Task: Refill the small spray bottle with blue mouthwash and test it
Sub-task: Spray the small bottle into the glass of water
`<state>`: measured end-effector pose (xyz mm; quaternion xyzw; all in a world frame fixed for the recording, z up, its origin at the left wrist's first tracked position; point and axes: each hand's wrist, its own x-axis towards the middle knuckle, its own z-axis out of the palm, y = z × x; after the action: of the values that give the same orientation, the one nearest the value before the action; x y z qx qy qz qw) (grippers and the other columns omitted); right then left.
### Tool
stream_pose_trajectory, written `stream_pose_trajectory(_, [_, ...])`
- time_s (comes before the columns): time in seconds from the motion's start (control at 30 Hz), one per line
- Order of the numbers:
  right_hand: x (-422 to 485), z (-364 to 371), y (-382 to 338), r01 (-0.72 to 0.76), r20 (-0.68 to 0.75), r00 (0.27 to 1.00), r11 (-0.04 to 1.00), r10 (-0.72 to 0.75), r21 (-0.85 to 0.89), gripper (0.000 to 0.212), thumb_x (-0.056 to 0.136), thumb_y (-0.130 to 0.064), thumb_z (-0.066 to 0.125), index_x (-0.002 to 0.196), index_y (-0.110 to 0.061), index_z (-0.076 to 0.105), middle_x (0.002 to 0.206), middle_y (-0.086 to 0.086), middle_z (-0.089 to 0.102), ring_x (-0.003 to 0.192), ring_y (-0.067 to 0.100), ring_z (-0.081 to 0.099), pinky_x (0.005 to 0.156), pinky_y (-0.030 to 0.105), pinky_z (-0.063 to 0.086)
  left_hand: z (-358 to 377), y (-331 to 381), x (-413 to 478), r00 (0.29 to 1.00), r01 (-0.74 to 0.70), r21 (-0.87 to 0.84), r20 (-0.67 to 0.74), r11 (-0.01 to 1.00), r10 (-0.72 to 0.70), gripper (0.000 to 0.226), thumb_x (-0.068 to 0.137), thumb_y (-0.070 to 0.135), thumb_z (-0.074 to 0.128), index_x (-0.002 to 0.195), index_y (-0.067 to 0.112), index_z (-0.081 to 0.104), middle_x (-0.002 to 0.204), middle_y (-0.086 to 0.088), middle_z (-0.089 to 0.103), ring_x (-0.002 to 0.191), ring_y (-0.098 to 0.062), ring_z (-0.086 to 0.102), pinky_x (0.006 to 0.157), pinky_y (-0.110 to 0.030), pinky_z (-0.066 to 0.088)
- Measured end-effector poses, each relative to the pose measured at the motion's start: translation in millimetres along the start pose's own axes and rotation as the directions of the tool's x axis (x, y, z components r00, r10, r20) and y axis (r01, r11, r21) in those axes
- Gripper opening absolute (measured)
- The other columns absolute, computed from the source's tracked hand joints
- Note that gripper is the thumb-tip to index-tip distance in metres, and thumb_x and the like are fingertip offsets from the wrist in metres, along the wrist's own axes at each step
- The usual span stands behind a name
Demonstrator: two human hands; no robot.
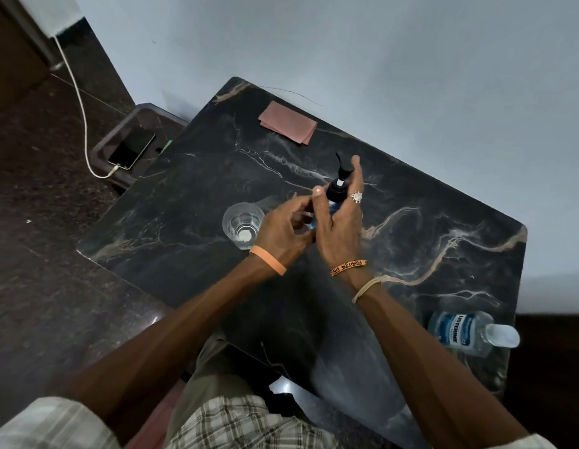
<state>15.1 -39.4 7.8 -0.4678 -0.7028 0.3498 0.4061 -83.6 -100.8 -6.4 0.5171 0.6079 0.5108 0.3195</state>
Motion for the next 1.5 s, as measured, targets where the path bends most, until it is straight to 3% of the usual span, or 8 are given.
stream_pose_trajectory(0.07, [-5,4,-5,0.096,-0.035,0.995,0.995,-0.097,-0.03,0.08,0.097,-0.022,0.059,0.156,-0.016,0.005,0.147,-0.041,0.024,0.12,-0.02,0.043,0.096,0.004,0.039,-9,0,-17,0.999,-0.03,0.038,-0.014,0.999,0.031,0.055,0.075,0.023,0.079,0.125,0.023,0.055,0.108,0.013,0.065,0.097,0.001,0.065,0.085,-0.027,0.057])
stream_pose_trajectory(0.2, [-23,13,-9,0.118,0.142,0.984,0.992,-0.11,-0.047,0.083,0.095,-0.042,0.059,0.153,-0.044,0.0,0.154,-0.025,0.024,0.135,0.0,0.039,0.101,0.02,0.044,-39,-16,-53,1.0,-0.019,0.14,-0.023,0.99,0.022,0.074,0.07,0.031,0.084,0.135,0.021,0.05,0.121,0.003,0.063,0.099,-0.004,0.064,0.083,-0.02,0.054])
stream_pose_trajectory(0.3, [-38,19,-3,0.107,0.284,0.955,0.993,-0.09,-0.042,0.079,0.092,-0.038,0.066,0.152,-0.044,0.014,0.145,-0.036,0.023,0.133,-0.016,0.027,0.103,0.005,0.029,-67,-35,-74,0.969,-0.004,0.246,-0.237,0.969,0.064,0.055,0.077,0.01,0.079,0.128,0.013,0.058,0.118,-0.001,0.063,0.096,-0.009,0.064,0.081,-0.027,0.056])
stream_pose_trajectory(0.4, [-54,29,-1,0.126,0.387,0.917,0.99,-0.092,-0.062,0.082,0.09,-0.026,0.07,0.151,-0.044,0.018,0.147,-0.034,0.024,0.132,-0.015,0.028,0.106,0.003,0.024,-87,-50,-74,0.907,0.224,0.34,-0.416,0.914,-0.068,0.04,0.088,0.013,0.067,0.126,0.008,0.058,0.115,-0.009,0.06,0.095,-0.013,0.06,0.082,-0.026,0.054])
stream_pose_trajectory(0.57, [-68,46,-2,0.098,0.528,0.849,0.99,-0.031,-0.1,0.081,0.088,-0.027,0.072,0.15,-0.042,0.022,0.145,0.0,0.042,0.121,-0.011,0.034,0.102,0.005,0.028,-98,-68,-56,0.867,0.419,0.309,-0.417,0.854,-0.275,0.035,0.094,0.022,0.062,0.126,0.009,0.061,0.117,-0.011,0.065,0.1,-0.021,0.064,0.088,-0.026,0.047])
stream_pose_trajectory(0.87, [-61,57,6,0.158,0.537,0.843,0.959,-0.007,-0.235,0.075,0.085,-0.023,0.072,0.147,-0.036,0.031,0.143,-0.002,0.048,0.127,0.012,0.047,0.107,0.03,0.042,-95,-76,-47,0.868,0.437,0.209,-0.354,0.875,-0.349,0.024,0.088,0.022,0.07,0.112,0.02,0.07,0.089,0.011,0.066,0.082,-0.005,0.063,0.079,-0.02,0.051])
stream_pose_trajectory(1.3, [-64,62,15,0.096,0.512,0.857,0.961,0.051,-0.258,0.079,0.085,-0.023,0.073,0.148,-0.041,0.028,0.144,-0.005,0.046,0.125,0.0,0.042,0.104,0.017,0.035,-93,-77,-51,0.842,0.448,0.091,-0.377,0.889,-0.385,0.028,0.087,0.023,0.071,0.114,0.022,0.07,0.09,0.008,0.07,0.085,-0.005,0.066,0.078,-0.018,0.052])
stream_pose_trajectory(1.5, [-65,62,18,0.188,0.536,0.844,0.918,0.03,-0.349,0.073,0.084,-0.028,0.072,0.144,-0.041,0.031,0.132,-0.002,0.053,0.111,0.009,0.052,0.094,0.025,0.047,-91,-77,-51,0.83,0.449,0.066,-0.4,0.891,-0.389,0.027,0.086,0.021,0.072,0.113,0.022,0.071,0.09,0.008,0.07,0.085,-0.004,0.066,0.079,-0.017,0.052])
